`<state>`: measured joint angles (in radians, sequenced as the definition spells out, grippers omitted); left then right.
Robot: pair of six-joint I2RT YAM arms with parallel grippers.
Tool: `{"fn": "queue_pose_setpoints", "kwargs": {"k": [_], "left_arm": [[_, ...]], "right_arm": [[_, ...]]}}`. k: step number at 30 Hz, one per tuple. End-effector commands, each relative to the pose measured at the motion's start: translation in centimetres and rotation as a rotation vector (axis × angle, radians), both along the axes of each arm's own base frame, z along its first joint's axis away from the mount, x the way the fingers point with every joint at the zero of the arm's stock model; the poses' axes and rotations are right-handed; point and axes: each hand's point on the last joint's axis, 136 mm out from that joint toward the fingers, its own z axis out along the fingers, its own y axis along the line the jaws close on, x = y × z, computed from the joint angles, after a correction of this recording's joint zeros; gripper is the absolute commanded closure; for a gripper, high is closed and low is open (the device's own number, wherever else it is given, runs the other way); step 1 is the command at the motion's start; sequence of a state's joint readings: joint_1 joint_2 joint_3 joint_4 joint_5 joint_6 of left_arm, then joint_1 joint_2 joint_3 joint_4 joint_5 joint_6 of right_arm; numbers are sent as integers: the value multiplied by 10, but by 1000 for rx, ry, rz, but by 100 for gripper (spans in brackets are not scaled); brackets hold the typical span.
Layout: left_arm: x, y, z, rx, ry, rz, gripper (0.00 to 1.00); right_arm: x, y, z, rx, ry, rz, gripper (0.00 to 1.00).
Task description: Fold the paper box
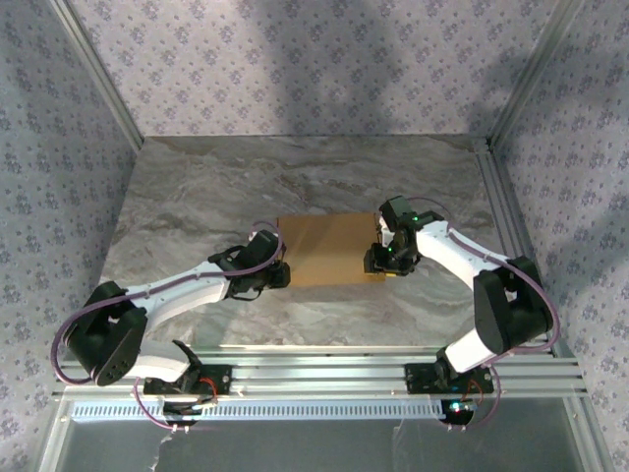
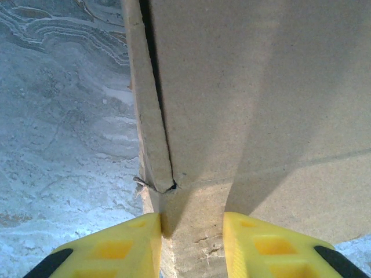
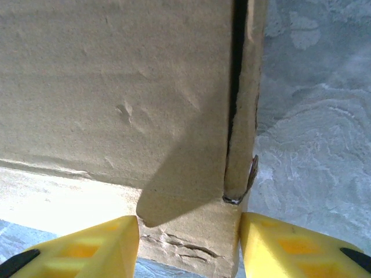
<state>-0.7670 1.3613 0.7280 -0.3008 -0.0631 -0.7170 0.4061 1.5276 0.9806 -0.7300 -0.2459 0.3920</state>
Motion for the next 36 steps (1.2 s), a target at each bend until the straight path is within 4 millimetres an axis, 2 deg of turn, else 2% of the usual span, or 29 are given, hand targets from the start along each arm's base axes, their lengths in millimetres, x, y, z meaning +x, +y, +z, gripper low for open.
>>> {"fn": "queue_pose_setpoints", "kwargs": {"k": [1, 10, 23, 31, 36], "left_arm": [[-3, -8, -4, -36, 26, -13, 68], [-1, -8, -3, -38, 22, -9, 69], [0, -4, -11, -13, 23, -5, 72], [2, 5, -18, 38, 6, -1, 74], [4, 7, -17, 58, -8, 4, 75]], "right_arm": [[-4, 10, 4, 45, 47, 4, 51], [-4, 11, 5, 49, 59, 2, 51], [-3, 3, -10, 3, 45, 7, 57], [-2, -7, -22, -121, 4, 34, 60], [2, -11, -19, -204, -51, 39, 59]]}}
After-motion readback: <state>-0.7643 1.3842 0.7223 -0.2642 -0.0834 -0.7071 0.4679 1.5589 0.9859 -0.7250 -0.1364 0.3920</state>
